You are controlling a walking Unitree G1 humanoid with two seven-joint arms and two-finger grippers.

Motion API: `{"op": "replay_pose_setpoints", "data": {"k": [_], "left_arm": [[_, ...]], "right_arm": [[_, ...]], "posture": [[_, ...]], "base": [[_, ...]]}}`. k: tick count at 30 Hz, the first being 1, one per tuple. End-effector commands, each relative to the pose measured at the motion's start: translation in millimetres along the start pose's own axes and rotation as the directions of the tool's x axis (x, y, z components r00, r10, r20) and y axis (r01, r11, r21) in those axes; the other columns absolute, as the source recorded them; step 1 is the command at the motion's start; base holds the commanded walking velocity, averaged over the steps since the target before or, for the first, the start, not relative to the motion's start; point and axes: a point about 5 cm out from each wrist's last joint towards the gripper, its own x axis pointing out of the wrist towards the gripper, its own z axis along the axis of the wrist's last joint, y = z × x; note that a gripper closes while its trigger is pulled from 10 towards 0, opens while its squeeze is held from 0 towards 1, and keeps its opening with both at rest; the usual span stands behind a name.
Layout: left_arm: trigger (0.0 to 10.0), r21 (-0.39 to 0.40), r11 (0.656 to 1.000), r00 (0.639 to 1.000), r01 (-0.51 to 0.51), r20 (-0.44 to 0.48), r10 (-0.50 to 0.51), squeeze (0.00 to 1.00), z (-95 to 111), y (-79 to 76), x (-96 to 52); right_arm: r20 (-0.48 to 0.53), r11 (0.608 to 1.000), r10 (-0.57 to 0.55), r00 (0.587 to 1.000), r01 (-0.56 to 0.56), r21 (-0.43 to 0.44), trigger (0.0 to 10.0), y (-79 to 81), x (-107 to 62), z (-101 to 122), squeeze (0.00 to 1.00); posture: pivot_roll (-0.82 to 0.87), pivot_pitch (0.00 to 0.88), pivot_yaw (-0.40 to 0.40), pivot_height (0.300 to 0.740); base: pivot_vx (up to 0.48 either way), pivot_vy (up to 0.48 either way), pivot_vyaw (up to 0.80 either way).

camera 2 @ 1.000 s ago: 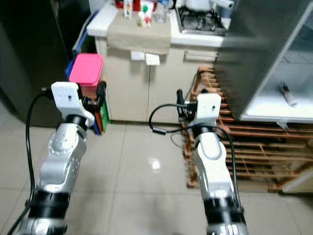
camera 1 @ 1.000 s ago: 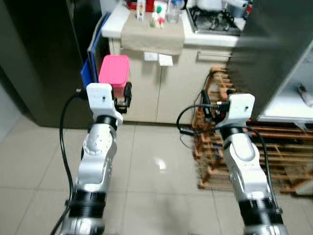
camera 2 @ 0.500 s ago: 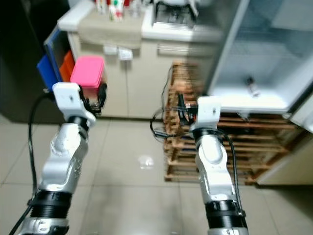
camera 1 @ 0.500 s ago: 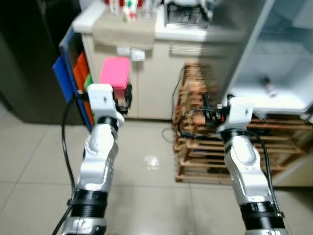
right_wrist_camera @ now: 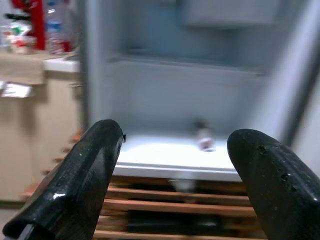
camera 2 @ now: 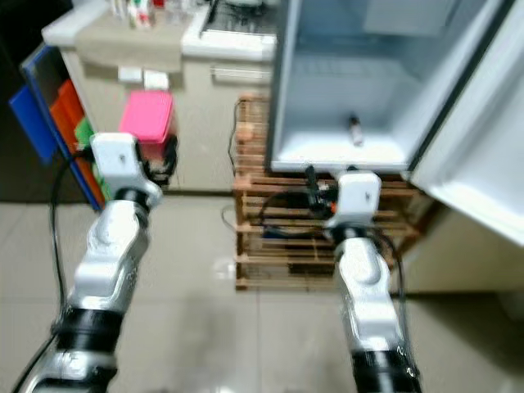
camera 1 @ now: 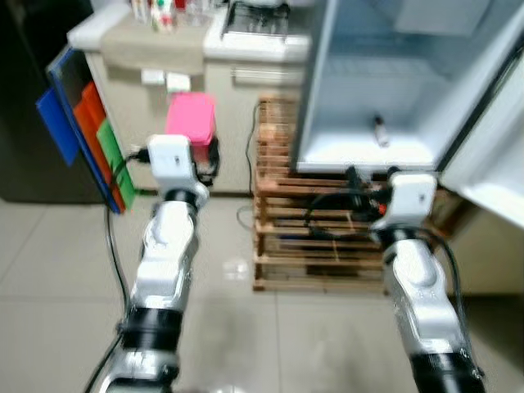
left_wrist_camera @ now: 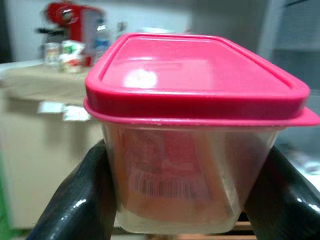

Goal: Restocking fridge

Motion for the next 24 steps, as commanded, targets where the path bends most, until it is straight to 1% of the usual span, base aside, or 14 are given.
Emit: {"op": "replay_pose_setpoints", "data": {"k": [1, 8, 12, 15, 16, 17, 19, 22, 24], "left_arm": [[10.0, 0.01, 1.0, 1.0, -0.009, 0.011, 0.009, 0.0, 2.6, 3.4, 3.0], [10.0, 0.021, 1.0, 1.0, -0.003, 0.006, 0.002, 0.0, 1.9, 2.7, 5.7], [10.0, 0.015, 1.0, 1.0, 0.003, -0.003, -0.003, 0.0, 1.0, 1.0, 6.6], [10.0, 0.013, 1.0, 1.0, 0.018, 0.0, -0.018, 0.0, 1.3, -2.6, 7.1], [10.0, 0.014, 1.0, 1.0, 0.024, 0.001, -0.024, 0.0, 0.3, -4.1, 7.5], [10.0, 0.007, 1.0, 1.0, 0.019, 0.013, -0.019, 0.0, 0.6, -6.1, 9.6], [10.0, 0.0, 1.0, 1.0, 0.009, 0.026, -0.009, 0.0, 2.7, -6.2, 11.2], [10.0, -0.007, 1.0, 0.999, -0.002, 0.033, 0.003, 0.0, 5.0, -7.5, 13.5], [10.0, -0.014, 1.0, 0.999, -0.004, 0.032, 0.005, 0.0, 5.6, -11.9, 16.5]], "right_arm": [[0.02, 1.0, 0.012, 1.0, -0.012, 0.014, 10.0, 4.8, 1.3, 5.5, 0.0], [0.01, 1.0, 0.009, 1.0, -0.009, 0.008, 10.0, 1.5, -5.5, 2.8, 0.0], [0.007, 1.0, 0.023, 1.0, -0.023, 0.004, 10.0, 2.9, -7.0, 2.8, 0.0], [0.017, 0.999, 0.049, 0.999, -0.049, -0.009, 10.0, 5.6, -5.4, 5.9, 0.0], [0.021, 0.997, 0.069, 0.997, -0.069, -0.021, 10.0, 7.7, -4.3, 7.1, 0.0], [0.024, 0.996, 0.087, 0.996, -0.086, -0.034, 10.0, 6.4, -0.9, 9.5, 0.0], [0.025, 0.995, 0.091, 0.996, -0.09, -0.036, 10.0, 4.9, 1.4, 11.8, 0.0], [0.037, 0.993, 0.11, 0.993, -0.109, -0.041, 10.0, 5.8, 3.7, 15.5, 0.0], [0.053, 0.991, 0.127, 0.99, -0.125, -0.044, 10.0, 5.4, 6.3, 18.6, 0.0]], "posture": [[-0.11, 0.0, 0.01, 0.74], [-0.11, 0.0, 0.02, 0.74], [-0.11, 0.0, 0.022, 0.74], [-0.12, 0.0, 0.013, 0.74], [-0.13, 0.0, -0.005, 0.74], [-0.13, 0.0, -0.019, 0.74], [-0.13, 0.0, -0.02, 0.74], [-0.13, 0.0, -0.012, 0.74], [-0.13, 0.0, 0.0, 0.74]], "base": [[0.0, -0.45, 0.0], [0.0, -0.442, 0.0], [0.0, -0.42, 0.0], [0.0, -0.42, 0.0], [0.0, -0.42, 0.0], [0.244, -0.409, 0.0], [0.244, -0.409, 0.0], [0.0, 0.0, 0.0], [0.0, 0.0, 0.0]]}}
